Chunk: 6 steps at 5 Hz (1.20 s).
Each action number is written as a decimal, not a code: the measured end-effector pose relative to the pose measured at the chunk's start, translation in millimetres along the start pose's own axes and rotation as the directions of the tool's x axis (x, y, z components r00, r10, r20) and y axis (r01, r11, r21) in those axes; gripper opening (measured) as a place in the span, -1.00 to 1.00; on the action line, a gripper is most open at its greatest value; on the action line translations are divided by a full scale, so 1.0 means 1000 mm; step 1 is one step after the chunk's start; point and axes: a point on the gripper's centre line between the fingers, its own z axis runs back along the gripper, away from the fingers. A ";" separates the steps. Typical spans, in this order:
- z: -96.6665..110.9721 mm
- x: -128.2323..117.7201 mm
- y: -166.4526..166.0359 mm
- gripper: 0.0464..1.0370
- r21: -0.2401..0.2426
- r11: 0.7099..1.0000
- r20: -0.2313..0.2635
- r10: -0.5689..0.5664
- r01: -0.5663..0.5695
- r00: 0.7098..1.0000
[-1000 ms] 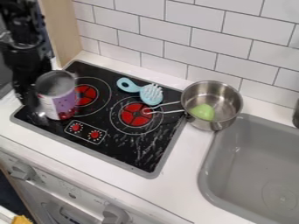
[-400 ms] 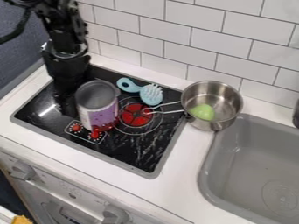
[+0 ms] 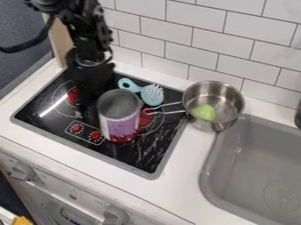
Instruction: Slide the can to the lower right edge of the stove
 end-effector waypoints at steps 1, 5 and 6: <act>0.001 -0.021 0.007 0.93 -0.003 0.997 -0.014 -0.072 0.072 0.997; 0.033 -0.046 0.015 0.92 -0.059 0.988 -0.044 -0.146 0.144 0.988; 0.059 -0.045 0.003 0.92 -0.118 0.985 -0.050 -0.131 0.125 0.990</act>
